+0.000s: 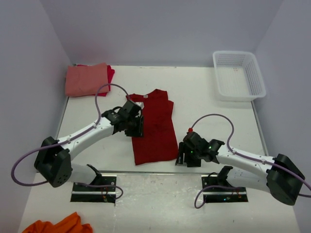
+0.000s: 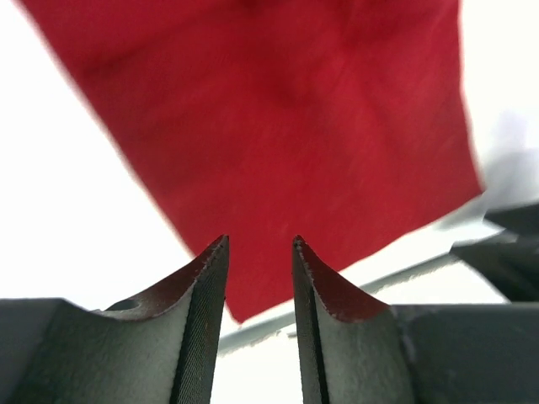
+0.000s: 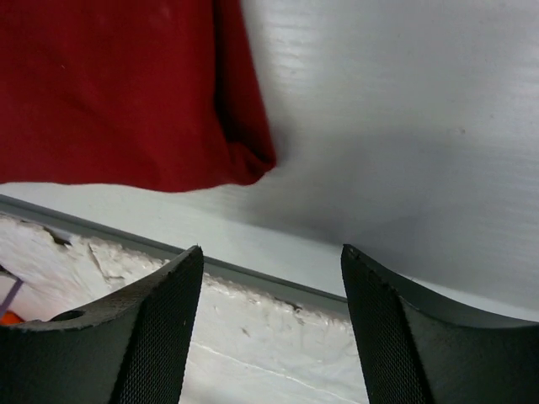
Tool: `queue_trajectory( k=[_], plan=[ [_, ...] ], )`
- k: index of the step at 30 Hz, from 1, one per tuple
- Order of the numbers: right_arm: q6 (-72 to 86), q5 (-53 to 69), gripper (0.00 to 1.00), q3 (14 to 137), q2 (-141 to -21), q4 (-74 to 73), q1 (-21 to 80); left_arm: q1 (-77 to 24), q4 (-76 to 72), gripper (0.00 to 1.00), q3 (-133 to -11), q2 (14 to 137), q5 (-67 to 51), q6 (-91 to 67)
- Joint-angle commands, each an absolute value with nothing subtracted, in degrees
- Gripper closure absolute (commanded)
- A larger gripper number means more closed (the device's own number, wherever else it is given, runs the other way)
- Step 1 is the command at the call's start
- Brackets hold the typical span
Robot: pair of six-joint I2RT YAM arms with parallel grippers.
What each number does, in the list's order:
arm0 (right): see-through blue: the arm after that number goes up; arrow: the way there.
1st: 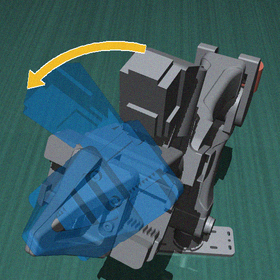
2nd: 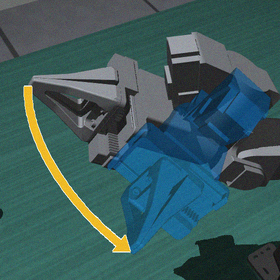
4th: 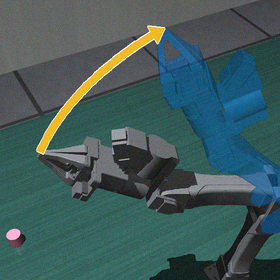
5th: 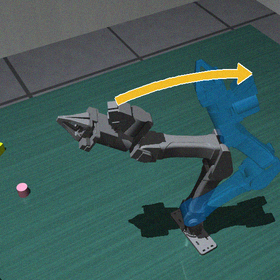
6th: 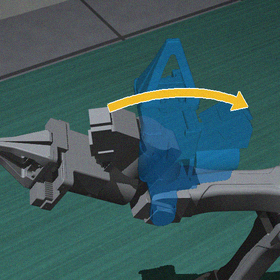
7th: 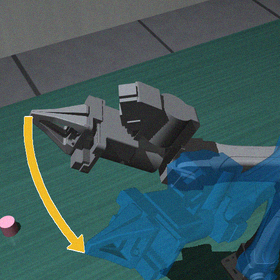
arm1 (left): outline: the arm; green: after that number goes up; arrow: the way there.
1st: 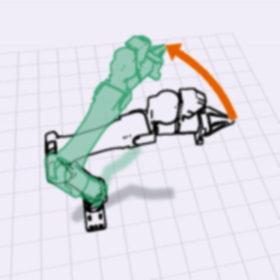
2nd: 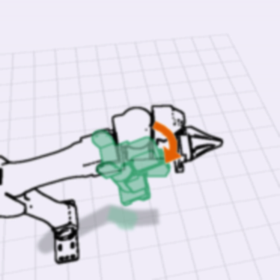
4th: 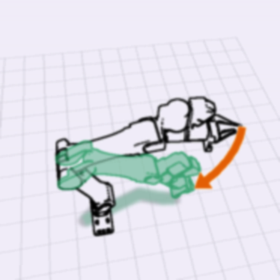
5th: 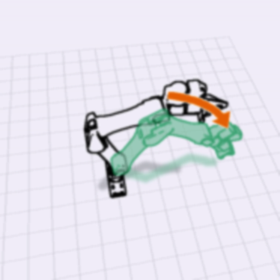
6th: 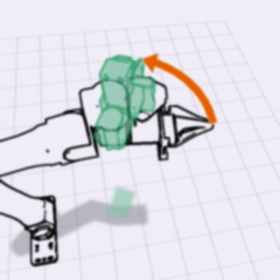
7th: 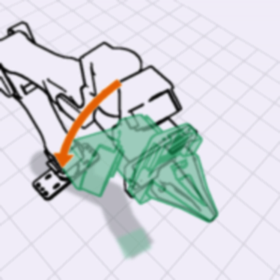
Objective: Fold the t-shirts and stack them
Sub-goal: Grab one side of the 2/3 rectangular tshirt with both arms
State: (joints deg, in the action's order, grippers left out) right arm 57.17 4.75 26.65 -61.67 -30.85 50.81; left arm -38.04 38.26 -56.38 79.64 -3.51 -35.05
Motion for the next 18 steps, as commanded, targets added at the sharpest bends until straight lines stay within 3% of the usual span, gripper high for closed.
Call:
queue_trajectory(
  k=[1,13,18],
  plan=[
    [59.68,0.97,0.32,25.84,-62.93,-24.0,50.1,-38.32,41.04,0.62,-52.13,73.66,-1.93,-38.84],
    [57.22,2.9,0.32,23.73,-66.18,-19.69,41.31,-40.95,43.59,0.61,-42.55,63.72,-3.34,-43.68],
    [57.83,5.0,0.4,22.42,-68.9,-15.83,40.69,-41.13,44.91,0.61,-42.01,61.44,-3.6,-44.03]
  ],
)
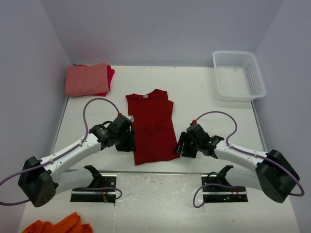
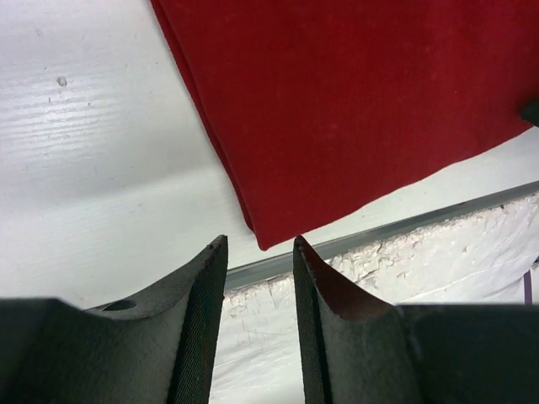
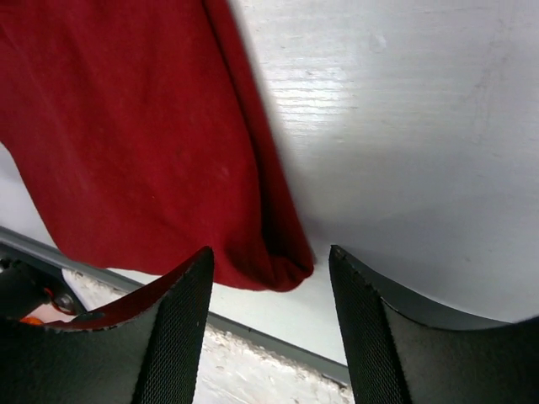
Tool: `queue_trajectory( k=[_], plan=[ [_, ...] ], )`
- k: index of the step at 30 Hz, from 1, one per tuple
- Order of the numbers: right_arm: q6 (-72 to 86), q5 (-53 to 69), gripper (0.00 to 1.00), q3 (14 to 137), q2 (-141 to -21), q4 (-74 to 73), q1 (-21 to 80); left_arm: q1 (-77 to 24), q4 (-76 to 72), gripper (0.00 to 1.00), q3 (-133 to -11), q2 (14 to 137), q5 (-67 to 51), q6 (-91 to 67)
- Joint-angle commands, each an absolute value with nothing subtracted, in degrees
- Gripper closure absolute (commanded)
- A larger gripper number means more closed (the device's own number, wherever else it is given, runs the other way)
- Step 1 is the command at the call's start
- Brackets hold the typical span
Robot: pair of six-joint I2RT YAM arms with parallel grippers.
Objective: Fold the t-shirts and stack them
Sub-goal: Grab one side of the 2/3 rectangular tshirt with both arms
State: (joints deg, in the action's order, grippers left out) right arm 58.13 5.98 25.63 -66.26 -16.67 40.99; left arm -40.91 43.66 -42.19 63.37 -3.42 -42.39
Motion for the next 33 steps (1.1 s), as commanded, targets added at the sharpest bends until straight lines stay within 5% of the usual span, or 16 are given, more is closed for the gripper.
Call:
queue_trajectory(
  k=[1,4,12,20,33],
  plan=[
    [58.09,5.27,0.41,22.06,-69.6,-15.12,40.78,-41.22,45.26,0.61,-42.1,61.17,-3.6,-44.03],
    [59.23,6.77,0.5,20.57,-70.22,-13.45,41.13,-41.13,46.75,0.61,-42.71,60.56,-3.25,-44.12],
    [61.26,5.98,0.55,18.72,-67.59,-13.8,42.45,-41.13,49.92,0.6,-43.16,59.59,-2.28,-44.21],
    [61.88,6.59,0.99,17.67,-68.03,-12.22,42.45,-41.13,49.75,0.59,-38.42,57.92,-4.22,-44.91],
    [60.65,7.65,1.0,18.54,-70.49,-10.9,43.07,-41.22,41.23,0.52,-29.1,54.93,-12.57,-48.16]
  ],
)
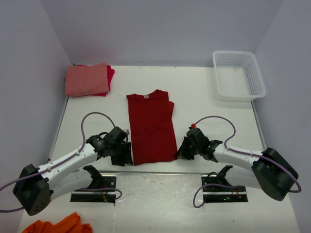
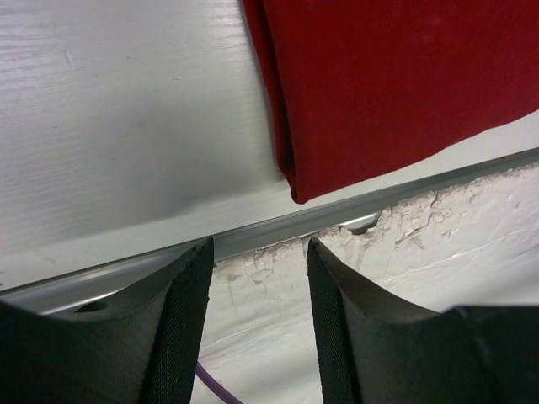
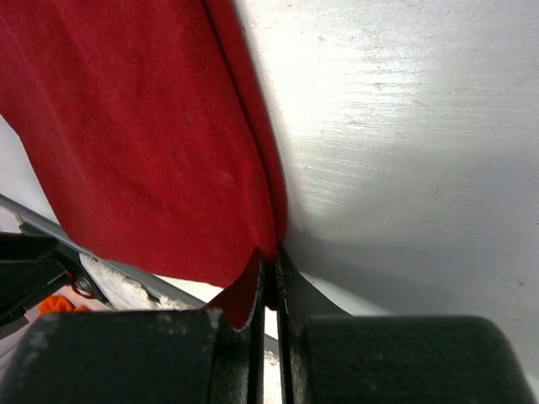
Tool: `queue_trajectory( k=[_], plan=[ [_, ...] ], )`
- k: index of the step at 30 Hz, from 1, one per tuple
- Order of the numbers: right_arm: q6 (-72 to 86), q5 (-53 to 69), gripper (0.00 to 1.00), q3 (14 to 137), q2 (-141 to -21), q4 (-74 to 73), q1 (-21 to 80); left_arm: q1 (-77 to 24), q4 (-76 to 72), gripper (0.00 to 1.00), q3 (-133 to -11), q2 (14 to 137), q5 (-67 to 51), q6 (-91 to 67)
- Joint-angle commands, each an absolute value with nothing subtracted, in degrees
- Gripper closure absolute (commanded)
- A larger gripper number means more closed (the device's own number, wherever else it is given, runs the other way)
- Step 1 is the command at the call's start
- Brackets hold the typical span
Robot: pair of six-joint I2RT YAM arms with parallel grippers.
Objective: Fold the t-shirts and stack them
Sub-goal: Grab one side of the 2/3 rectangular tshirt with both arms
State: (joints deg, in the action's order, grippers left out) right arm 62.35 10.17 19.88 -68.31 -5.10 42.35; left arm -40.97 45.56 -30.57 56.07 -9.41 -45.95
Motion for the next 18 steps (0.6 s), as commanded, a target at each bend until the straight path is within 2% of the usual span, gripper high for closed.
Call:
queue_trajectory(
  k=[1,9,18],
  plan=[
    [60.56,7.65,1.0,18.54,-70.49,-10.9,42.98,-41.22,39.48,0.49,-28.57,54.58,-12.74,-48.34],
    [60.2,8.17,1.0,18.46,-70.49,-10.98,43.33,-41.31,31.12,0.47,-23.29,56.16,-14.68,-50.71],
    [60.12,8.44,1.0,18.63,-70.58,-11.07,43.42,-41.31,25.58,0.47,-25.31,62.84,-13.8,-49.31]
  ],
)
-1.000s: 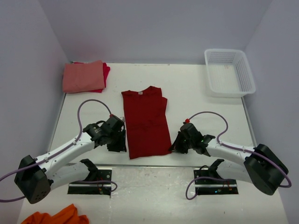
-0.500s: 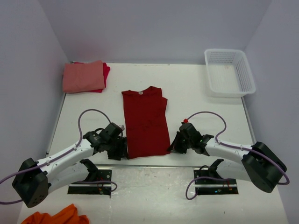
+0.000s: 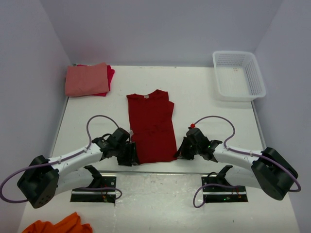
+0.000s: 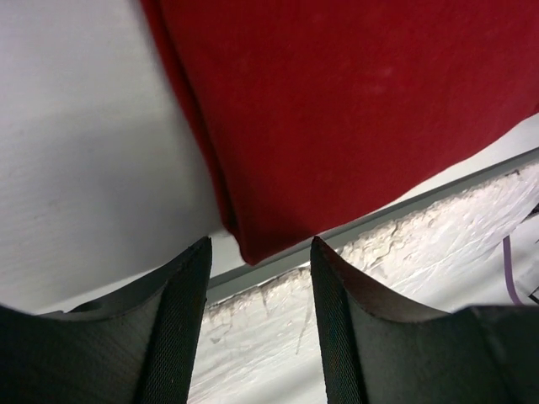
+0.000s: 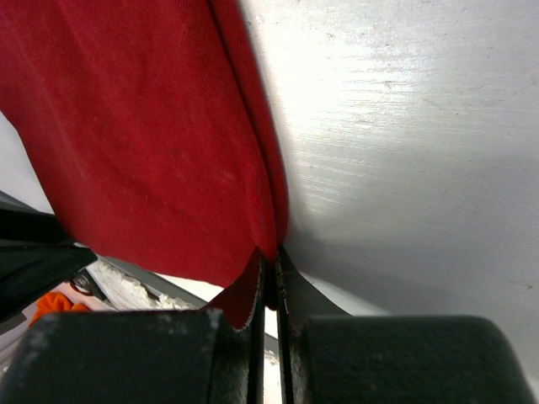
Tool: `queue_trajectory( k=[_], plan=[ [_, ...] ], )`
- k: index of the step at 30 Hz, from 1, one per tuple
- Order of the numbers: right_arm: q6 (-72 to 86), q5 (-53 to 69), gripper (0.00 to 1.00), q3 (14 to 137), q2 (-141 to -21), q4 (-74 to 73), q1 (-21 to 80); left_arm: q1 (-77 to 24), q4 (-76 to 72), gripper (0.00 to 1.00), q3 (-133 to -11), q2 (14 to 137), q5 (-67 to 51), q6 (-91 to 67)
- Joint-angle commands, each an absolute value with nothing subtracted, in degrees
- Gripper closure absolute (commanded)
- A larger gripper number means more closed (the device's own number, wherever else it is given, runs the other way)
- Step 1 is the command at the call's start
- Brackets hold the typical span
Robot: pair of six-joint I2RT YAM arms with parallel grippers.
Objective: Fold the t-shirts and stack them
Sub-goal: Grab one side of the 2/3 rectangular tshirt with both arms, then fold the long partially folded tshirt into a neat square
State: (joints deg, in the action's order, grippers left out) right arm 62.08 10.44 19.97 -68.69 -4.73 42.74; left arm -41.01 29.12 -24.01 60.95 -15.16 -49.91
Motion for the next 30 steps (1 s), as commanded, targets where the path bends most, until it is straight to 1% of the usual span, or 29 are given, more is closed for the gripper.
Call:
queue_trajectory(
  k=[1,7,10,12,13,17,22,27,30],
  plan=[
    [60.12,8.44,1.0,18.63,-70.58,-11.16,43.5,-41.31,25.23,0.47,-25.57,63.89,-13.54,-49.13],
    [60.38,8.09,1.0,18.2,-68.65,-12.22,43.51,-41.22,24.61,0.5,-24.96,65.21,-13.1,-49.22],
    [60.38,8.17,1.0,18.28,-68.55,-12.48,43.51,-41.22,24.17,0.57,-23.73,65.04,-13.01,-49.65],
    [60.38,8.09,1.0,18.28,-68.56,-12.57,43.42,-41.22,24.17,0.67,-23.47,64.69,-12.83,-49.83],
    [60.38,8.26,1.0,18.28,-68.55,-12.39,43.5,-41.22,24.08,0.79,-23.21,64.43,-12.66,-50.01],
    [60.21,8.26,1.0,18.37,-68.99,-12.22,43.51,-41.22,24.61,1.0,-23.12,64.95,-11.43,-50.1],
    [59.41,6.6,1.0,19.68,-69.7,-13.88,46.22,-41.31,26.01,1.0,-22.77,62.85,-11.16,-50.62],
    [60.2,2.64,1.0,23.02,-68.91,-20.37,51.67,-41.22,31.37,1.0,-22.59,56.79,-11.25,-51.5],
    [61.78,1.15,1.0,24.16,-67.16,-23.45,54.48,-41.22,33.31,1.0,-21.71,51.09,-13.0,-52.9]
  ],
)
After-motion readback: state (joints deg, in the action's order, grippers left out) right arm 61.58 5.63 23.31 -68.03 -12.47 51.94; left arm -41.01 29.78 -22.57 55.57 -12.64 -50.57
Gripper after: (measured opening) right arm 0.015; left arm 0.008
